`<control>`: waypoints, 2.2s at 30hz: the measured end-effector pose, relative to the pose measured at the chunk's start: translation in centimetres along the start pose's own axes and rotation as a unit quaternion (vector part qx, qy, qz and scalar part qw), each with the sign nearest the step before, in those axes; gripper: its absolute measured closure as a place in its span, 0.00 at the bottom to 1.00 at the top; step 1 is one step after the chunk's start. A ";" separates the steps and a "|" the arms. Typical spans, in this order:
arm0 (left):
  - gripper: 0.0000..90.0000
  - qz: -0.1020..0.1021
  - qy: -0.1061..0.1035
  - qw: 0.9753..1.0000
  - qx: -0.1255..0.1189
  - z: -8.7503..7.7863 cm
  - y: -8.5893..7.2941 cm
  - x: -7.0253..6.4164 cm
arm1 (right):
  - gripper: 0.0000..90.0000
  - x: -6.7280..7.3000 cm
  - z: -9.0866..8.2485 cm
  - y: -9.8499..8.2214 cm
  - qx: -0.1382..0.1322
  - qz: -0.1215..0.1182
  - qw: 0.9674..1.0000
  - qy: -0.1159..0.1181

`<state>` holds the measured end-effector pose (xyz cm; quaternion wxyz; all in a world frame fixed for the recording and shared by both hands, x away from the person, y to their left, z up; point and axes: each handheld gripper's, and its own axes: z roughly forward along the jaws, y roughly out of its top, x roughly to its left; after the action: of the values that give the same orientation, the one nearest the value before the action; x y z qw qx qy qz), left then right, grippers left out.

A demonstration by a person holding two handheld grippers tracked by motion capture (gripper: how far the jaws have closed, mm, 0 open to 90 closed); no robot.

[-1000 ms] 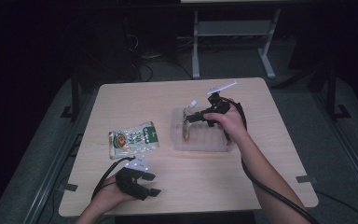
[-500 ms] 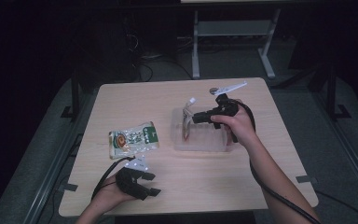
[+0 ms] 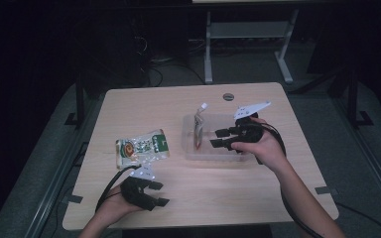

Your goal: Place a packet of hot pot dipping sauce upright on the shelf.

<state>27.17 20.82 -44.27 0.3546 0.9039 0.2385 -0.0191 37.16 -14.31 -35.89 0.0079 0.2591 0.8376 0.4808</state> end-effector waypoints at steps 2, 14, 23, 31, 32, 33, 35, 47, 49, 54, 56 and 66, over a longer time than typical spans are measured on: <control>0.39 0.001 0.001 1.000 0.001 0.0 0.0 0.0 | 0.56 0.3 -0.1 -0.5 0.013 -0.007 1.000 -0.006; 0.39 0.004 0.005 1.000 -0.001 -0.2 -0.1 0.0 | 0.56 1.7 -0.3 -4.7 0.053 -0.010 0.998 -0.020; 0.39 -0.002 0.010 1.000 -0.003 -0.4 -0.2 0.2 | 0.47 2.7 -1.0 -8.4 0.075 -0.005 0.997 -0.028; 0.38 -0.003 0.041 0.999 -0.012 -1.9 0.2 1.6 | 0.43 2.7 -2.1 -10.6 0.079 0.015 0.996 -0.032; 0.38 -0.006 0.046 0.999 -0.014 -2.1 0.3 1.9 | 0.43 2.7 -2.3 -10.8 0.080 0.019 0.996 -0.033; 0.38 -0.006 0.053 0.999 -0.012 -2.4 0.4 2.3 | 0.43 2.7 -2.5 -11.1 0.080 0.021 0.996 -0.035; 0.39 -0.015 0.065 0.998 -0.016 -2.9 0.6 3.2 | 0.42 2.8 -2.9 -11.6 0.079 0.029 0.996 -0.034; 0.84 -0.091 0.134 0.986 -0.038 -5.8 2.7 9.1 | 0.42 3.1 -4.4 -13.0 0.072 0.043 0.995 -0.045; 0.92 -0.097 0.143 0.984 -0.041 -6.0 3.2 10.1 | 0.42 3.0 -4.4 -13.1 0.073 0.041 0.995 -0.046; 1.00 -0.112 0.181 0.976 -0.041 -6.0 4.3 12.8 | 0.42 3.0 -4.4 -13.1 0.073 0.042 0.995 -0.046; 1.00 -0.122 0.193 0.973 -0.043 -5.6 4.6 14.0 | 0.42 3.0 -4.4 -13.1 0.072 0.043 0.995 -0.045; 1.00 -0.157 0.240 0.958 0.000 -3.5 4.1 19.1 | 0.41 2.7 -4.3 -13.2 0.074 0.044 0.995 -0.042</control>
<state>45.49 28.45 -42.94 0.2797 0.8333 0.4549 0.1428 28.04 -21.85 -43.60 0.0023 0.3156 0.8576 0.4061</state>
